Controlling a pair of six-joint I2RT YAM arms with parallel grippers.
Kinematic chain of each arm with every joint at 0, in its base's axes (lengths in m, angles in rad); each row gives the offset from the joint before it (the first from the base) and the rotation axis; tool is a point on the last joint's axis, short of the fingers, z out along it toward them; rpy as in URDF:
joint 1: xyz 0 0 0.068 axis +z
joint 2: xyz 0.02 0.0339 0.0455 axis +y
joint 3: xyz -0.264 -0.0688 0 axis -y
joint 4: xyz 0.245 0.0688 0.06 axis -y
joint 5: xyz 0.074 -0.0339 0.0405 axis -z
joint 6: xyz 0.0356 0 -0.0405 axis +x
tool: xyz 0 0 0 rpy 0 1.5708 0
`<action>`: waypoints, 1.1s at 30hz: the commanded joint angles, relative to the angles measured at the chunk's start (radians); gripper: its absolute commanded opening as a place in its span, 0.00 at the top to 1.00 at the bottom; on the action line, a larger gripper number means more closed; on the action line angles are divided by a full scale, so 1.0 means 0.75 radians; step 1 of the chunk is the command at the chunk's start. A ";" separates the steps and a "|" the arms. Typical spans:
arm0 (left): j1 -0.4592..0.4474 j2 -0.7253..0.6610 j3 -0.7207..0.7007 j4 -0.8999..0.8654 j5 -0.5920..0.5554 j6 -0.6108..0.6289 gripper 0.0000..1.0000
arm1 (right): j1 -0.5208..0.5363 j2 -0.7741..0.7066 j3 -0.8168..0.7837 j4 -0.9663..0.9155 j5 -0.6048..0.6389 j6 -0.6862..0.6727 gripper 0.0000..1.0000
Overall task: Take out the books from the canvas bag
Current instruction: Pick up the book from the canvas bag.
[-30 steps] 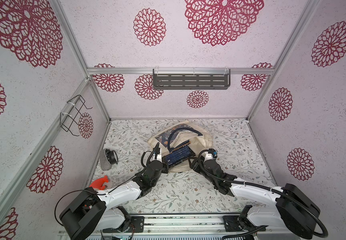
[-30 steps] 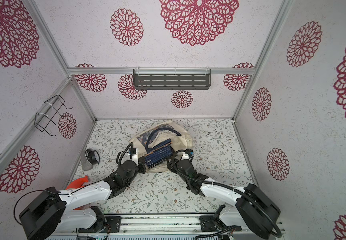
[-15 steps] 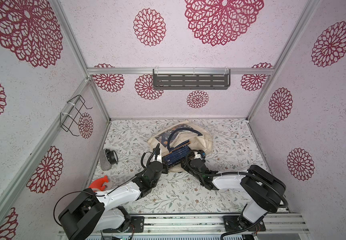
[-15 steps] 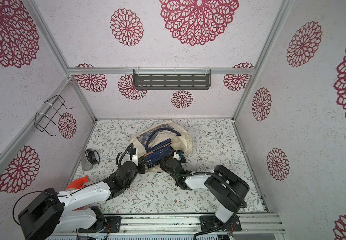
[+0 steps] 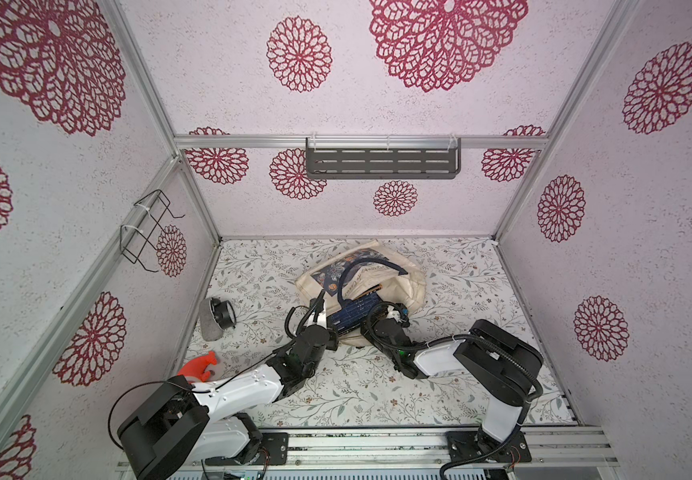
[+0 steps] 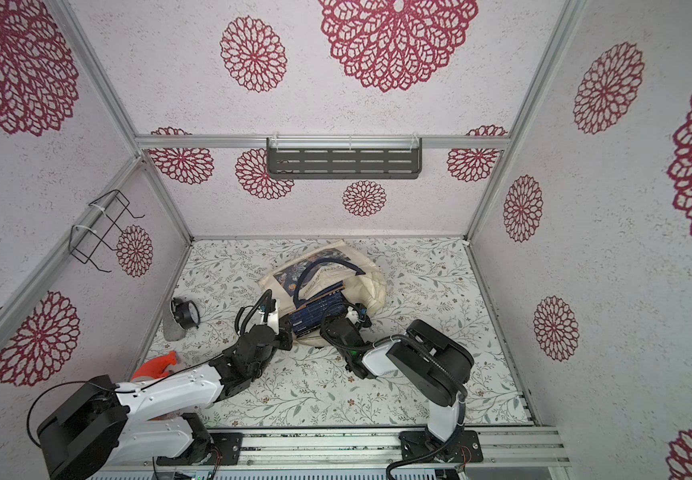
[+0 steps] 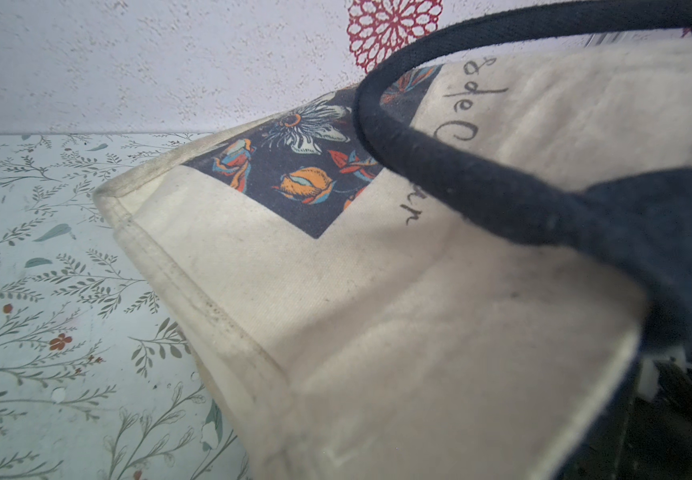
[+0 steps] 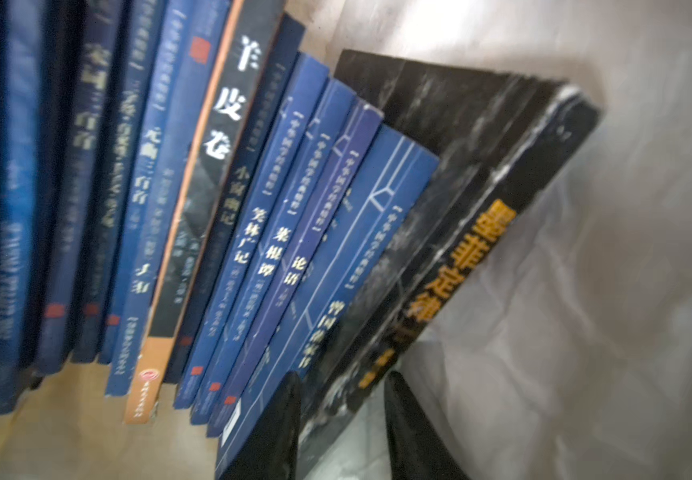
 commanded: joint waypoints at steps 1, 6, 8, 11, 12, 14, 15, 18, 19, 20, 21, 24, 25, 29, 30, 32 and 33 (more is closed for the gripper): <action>-0.012 -0.001 0.008 0.037 -0.031 0.038 1.00 | -0.013 0.032 0.033 0.077 0.019 0.003 0.66; -0.011 0.001 0.008 0.041 -0.025 0.043 1.00 | -0.025 0.097 0.042 0.164 0.016 -0.027 0.76; -0.013 0.003 0.007 0.042 -0.026 0.044 1.00 | -0.029 0.114 0.040 0.206 0.009 -0.032 0.78; -0.013 0.010 0.010 0.043 -0.021 0.045 1.00 | -0.029 0.122 0.046 0.231 -0.003 -0.059 0.83; -0.013 0.013 0.012 0.043 -0.021 0.046 1.00 | -0.030 0.118 0.046 0.235 -0.007 -0.066 0.85; -0.013 0.018 0.014 0.039 -0.023 0.047 1.00 | -0.030 0.099 0.030 0.237 -0.004 -0.070 0.88; -0.013 0.019 0.016 0.038 -0.024 0.046 1.00 | -0.029 0.087 0.018 0.242 -0.003 -0.067 0.89; -0.014 0.025 0.021 0.032 -0.026 0.045 1.00 | -0.029 0.025 -0.032 0.255 -0.010 -0.055 0.91; -0.014 0.027 0.024 0.029 -0.027 0.045 1.00 | -0.028 -0.006 -0.049 0.254 -0.015 -0.054 0.92; -0.013 0.031 0.025 0.026 -0.030 0.044 1.00 | -0.025 -0.038 -0.063 0.247 -0.021 -0.053 0.93; -0.014 0.035 0.028 0.024 -0.035 0.045 1.00 | -0.024 -0.068 -0.076 0.236 -0.025 -0.054 0.93; -0.013 0.040 0.036 0.010 -0.043 0.045 1.00 | -0.014 -0.187 -0.122 0.173 -0.011 -0.059 0.93; -0.013 0.042 0.038 0.009 -0.045 0.043 1.00 | -0.013 -0.230 -0.129 0.131 -0.005 -0.067 0.94; -0.016 0.053 0.044 0.003 -0.047 0.044 1.00 | -0.005 -0.354 -0.137 -0.028 0.007 -0.087 0.93; -0.016 0.056 0.047 0.001 -0.052 0.045 1.00 | -0.004 -0.369 -0.139 -0.056 0.004 -0.081 0.94; -0.016 0.064 0.054 -0.008 -0.053 0.046 1.00 | 0.000 -0.398 -0.155 -0.073 -0.001 -0.074 0.94; -0.017 0.066 0.055 -0.008 -0.053 0.045 1.00 | 0.002 -0.407 -0.163 -0.074 -0.001 -0.069 0.93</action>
